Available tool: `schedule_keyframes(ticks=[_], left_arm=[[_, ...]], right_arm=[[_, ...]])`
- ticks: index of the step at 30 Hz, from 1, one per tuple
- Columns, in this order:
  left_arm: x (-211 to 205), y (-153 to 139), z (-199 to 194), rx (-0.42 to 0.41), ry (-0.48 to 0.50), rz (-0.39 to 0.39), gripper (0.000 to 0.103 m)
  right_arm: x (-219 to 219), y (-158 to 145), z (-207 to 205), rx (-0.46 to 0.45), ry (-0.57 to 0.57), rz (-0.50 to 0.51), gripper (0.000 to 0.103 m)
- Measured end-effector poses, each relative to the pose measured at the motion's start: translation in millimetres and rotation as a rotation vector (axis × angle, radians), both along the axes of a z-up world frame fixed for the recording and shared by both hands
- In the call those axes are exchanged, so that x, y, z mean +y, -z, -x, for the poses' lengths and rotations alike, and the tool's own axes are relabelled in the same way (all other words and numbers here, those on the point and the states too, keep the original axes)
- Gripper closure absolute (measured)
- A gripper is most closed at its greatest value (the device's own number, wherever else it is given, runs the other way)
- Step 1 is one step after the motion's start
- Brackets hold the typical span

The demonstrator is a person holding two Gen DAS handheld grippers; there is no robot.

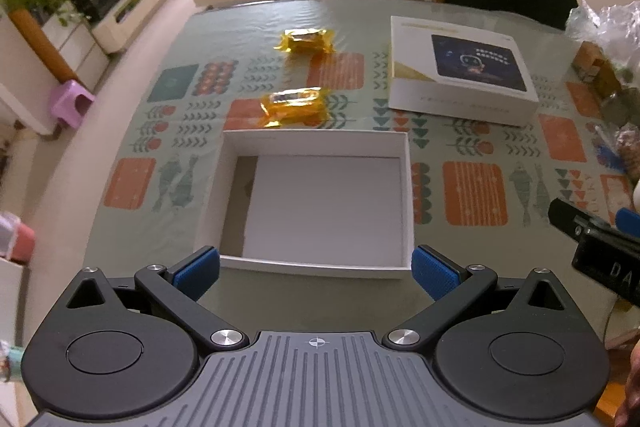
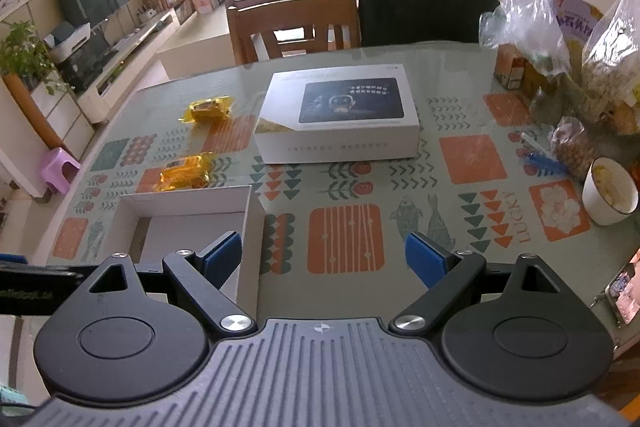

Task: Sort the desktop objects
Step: 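Move the left tool over the white box toward the barcode snack packet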

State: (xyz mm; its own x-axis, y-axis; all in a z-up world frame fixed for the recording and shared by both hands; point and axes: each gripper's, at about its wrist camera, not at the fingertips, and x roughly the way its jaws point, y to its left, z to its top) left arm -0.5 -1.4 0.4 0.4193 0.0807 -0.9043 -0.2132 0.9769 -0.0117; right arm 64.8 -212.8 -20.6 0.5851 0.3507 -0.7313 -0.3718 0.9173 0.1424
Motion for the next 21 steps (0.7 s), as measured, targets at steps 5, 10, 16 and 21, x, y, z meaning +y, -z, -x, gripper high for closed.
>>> schedule_keyframes(ticks=[5, 10, 16, 21], left_arm=[[-3.6, -1.0, 1.3, -0.004, 0.012, -0.01, 0.0], [-8.2, -2.5, 0.3, -0.014, 0.018, -0.013, 0.0], [-10.6, -2.7, -3.0, -0.018, 0.007, 0.017, 0.0], [-13.0, -0.7, -7.6, -0.015, 0.003, 0.007, 0.0]], right_arm=[[3.6, -13.2, 0.2, -0.005, -0.006, 0.011, 0.0], [2.2, -19.7, -0.3, -0.025, -0.026, 0.004, 0.0], [-3.1, -15.8, -4.0, -0.031, -0.017, 0.022, 0.0], [-1.5, -15.3, -7.2, -0.039, -0.034, 0.025, 0.0]])
